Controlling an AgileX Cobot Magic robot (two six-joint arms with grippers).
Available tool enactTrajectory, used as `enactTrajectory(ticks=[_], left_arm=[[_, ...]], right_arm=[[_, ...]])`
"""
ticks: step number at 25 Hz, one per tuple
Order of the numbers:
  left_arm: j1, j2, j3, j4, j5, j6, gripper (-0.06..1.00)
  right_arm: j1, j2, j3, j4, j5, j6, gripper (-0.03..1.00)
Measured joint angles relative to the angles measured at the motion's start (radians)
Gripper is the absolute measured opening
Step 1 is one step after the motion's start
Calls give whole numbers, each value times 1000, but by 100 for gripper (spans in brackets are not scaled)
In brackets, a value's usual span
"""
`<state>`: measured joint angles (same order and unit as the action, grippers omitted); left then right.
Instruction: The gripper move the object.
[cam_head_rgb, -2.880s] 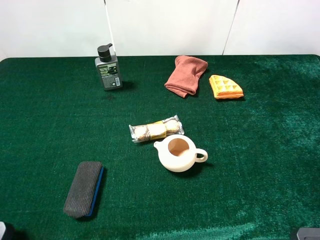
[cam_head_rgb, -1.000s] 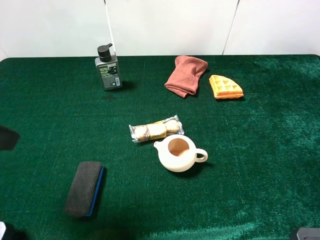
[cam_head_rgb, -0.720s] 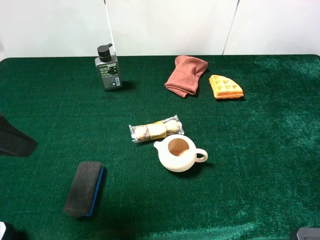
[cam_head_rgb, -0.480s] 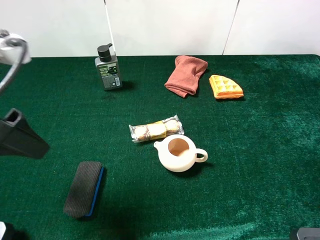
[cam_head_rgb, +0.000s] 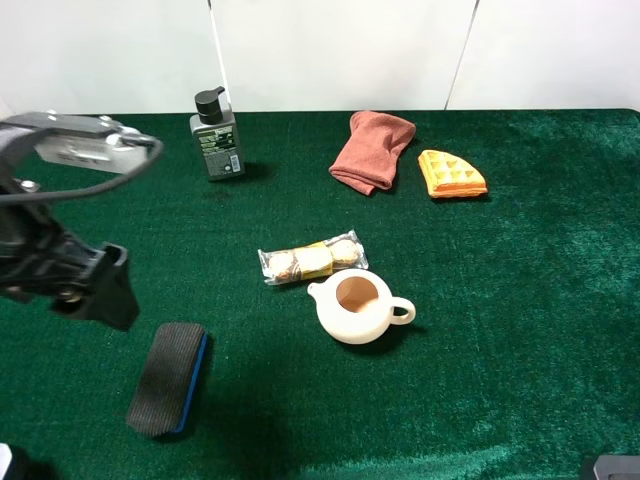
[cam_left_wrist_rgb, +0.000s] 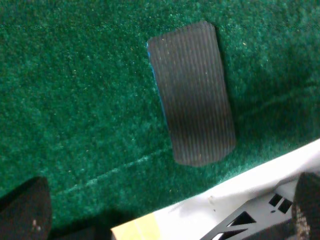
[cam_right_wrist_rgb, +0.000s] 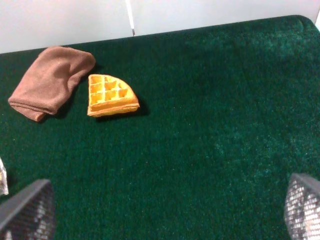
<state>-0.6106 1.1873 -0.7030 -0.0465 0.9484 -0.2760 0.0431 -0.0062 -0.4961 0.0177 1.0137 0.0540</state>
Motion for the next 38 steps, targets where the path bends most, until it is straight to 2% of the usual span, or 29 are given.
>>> enactTrajectory(ticks=[16, 27, 38], left_arm=[[-119, 321, 0, 21, -209, -208, 97], [-136, 484, 0, 18, -357, -249, 97], [-137, 581, -1, -7, -445, -279, 97]], right_arm=[[0, 0, 0, 0, 0, 0, 70], [0, 0, 0, 0, 0, 0, 70], [0, 0, 0, 0, 0, 0, 70]])
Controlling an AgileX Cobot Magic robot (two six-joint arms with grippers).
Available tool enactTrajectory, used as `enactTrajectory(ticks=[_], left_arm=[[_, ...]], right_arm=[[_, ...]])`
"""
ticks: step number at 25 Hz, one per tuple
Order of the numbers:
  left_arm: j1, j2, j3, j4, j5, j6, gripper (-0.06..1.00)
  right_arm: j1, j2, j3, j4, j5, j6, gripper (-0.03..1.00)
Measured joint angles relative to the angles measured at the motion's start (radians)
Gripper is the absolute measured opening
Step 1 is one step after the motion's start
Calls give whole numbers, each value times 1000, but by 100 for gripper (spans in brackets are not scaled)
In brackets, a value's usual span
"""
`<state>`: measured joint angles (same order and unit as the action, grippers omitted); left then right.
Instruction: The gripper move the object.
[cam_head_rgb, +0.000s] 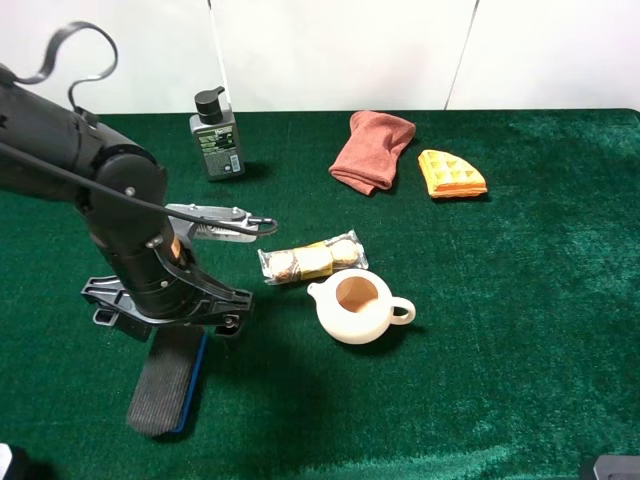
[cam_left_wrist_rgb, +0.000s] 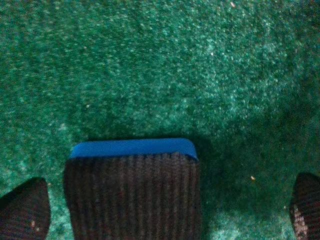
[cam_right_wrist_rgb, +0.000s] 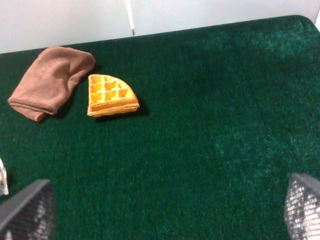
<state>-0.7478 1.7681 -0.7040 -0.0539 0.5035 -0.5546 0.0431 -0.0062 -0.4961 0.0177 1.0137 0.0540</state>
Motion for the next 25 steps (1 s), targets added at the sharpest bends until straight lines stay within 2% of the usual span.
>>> enactTrajectory(ticks=[9, 14, 19, 25], left_arm=[[-28, 60, 0, -55, -22, -5, 95], [-40, 68, -1, -70, -30, -5, 83], [-41, 69, -1, -80, -34, -5, 62], [-41, 69, -1, -80, -35, -5, 62]], right_arm=[[0, 0, 0, 0, 0, 0, 70], [0, 0, 0, 0, 0, 0, 70], [0, 0, 0, 0, 0, 0, 70], [0, 0, 0, 0, 0, 0, 70]])
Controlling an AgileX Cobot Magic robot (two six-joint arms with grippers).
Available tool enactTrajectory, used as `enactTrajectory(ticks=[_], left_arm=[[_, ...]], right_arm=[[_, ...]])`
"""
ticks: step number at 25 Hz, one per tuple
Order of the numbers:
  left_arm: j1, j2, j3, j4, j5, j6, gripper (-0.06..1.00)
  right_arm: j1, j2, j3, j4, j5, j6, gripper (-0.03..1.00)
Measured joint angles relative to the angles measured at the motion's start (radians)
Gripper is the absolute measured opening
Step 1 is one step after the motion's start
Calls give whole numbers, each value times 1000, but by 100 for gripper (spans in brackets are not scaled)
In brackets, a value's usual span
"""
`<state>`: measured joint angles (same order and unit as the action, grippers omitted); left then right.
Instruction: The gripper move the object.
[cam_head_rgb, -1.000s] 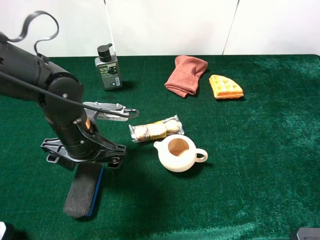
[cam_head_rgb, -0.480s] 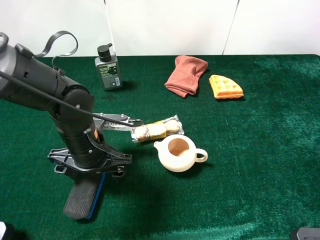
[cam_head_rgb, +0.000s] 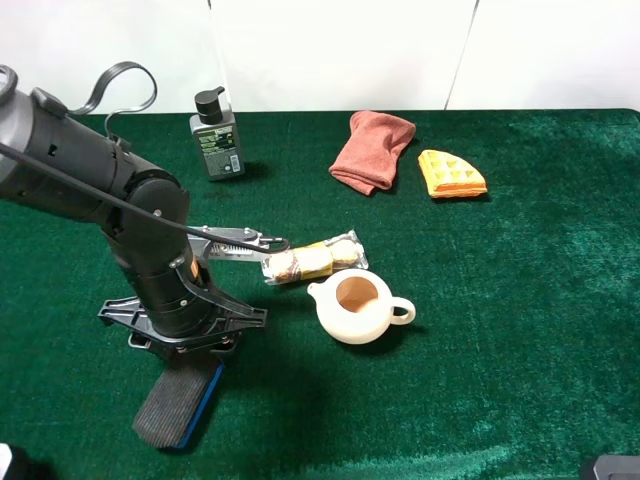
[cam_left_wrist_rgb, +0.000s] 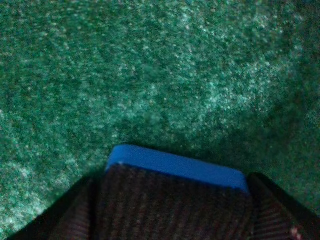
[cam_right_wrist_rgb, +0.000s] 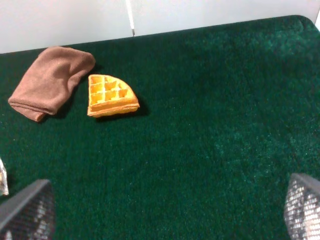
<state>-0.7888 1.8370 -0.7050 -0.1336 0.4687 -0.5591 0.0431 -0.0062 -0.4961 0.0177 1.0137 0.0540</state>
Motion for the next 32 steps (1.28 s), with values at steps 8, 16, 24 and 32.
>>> enactTrajectory(ticks=[8, 16, 24, 32], left_arm=[[0, 0, 0, 0, 0, 0, 62], [0, 0, 0, 0, 0, 0, 61], [0, -18, -43, -10, 65, 0, 61], [0, -122, -56, -11, 142, 0, 60]], right_arm=[[0, 0, 0, 0, 0, 0, 70], [0, 0, 0, 0, -1, 0, 70], [0, 0, 0, 0, 0, 0, 70], [0, 0, 0, 0, 0, 0, 70]])
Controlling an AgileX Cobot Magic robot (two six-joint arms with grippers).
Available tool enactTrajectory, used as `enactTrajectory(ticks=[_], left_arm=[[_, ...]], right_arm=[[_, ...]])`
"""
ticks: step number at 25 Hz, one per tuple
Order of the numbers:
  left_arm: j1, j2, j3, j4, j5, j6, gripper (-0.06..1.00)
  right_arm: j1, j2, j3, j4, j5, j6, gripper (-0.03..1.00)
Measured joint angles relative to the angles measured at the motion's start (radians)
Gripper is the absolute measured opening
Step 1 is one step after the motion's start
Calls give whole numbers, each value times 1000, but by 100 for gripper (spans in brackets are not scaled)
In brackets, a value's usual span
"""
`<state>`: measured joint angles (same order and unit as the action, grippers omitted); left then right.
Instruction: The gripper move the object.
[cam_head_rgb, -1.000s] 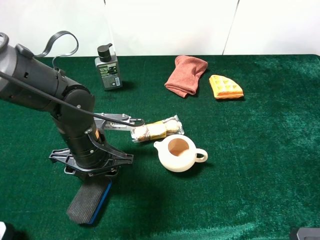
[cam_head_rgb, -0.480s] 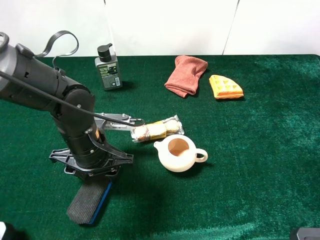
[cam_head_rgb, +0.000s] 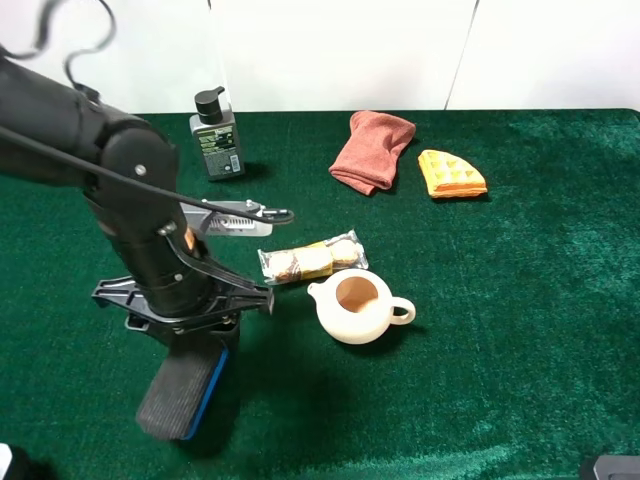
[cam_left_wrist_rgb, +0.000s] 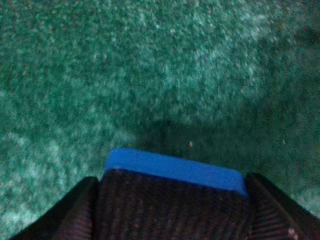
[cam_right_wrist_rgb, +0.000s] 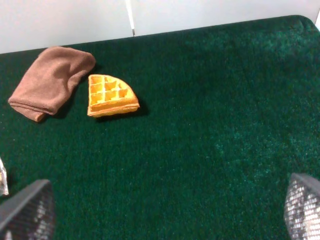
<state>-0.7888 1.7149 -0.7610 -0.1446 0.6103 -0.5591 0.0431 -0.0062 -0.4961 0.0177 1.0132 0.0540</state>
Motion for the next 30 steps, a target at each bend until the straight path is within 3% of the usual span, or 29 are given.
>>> enactTrajectory(ticks=[7, 15, 23, 30], left_arm=[[0, -108, 0, 16, 63, -29, 60], [0, -231, -13, 89, 167, -101, 60], [0, -270, -155, 225, 354, -123, 60], [16, -271, -285, 245, 424, -85, 60]], right_arm=[[0, 0, 0, 0, 0, 0, 70], [0, 0, 0, 0, 0, 0, 70], [0, 0, 0, 0, 0, 0, 70], [0, 0, 0, 0, 0, 0, 70]])
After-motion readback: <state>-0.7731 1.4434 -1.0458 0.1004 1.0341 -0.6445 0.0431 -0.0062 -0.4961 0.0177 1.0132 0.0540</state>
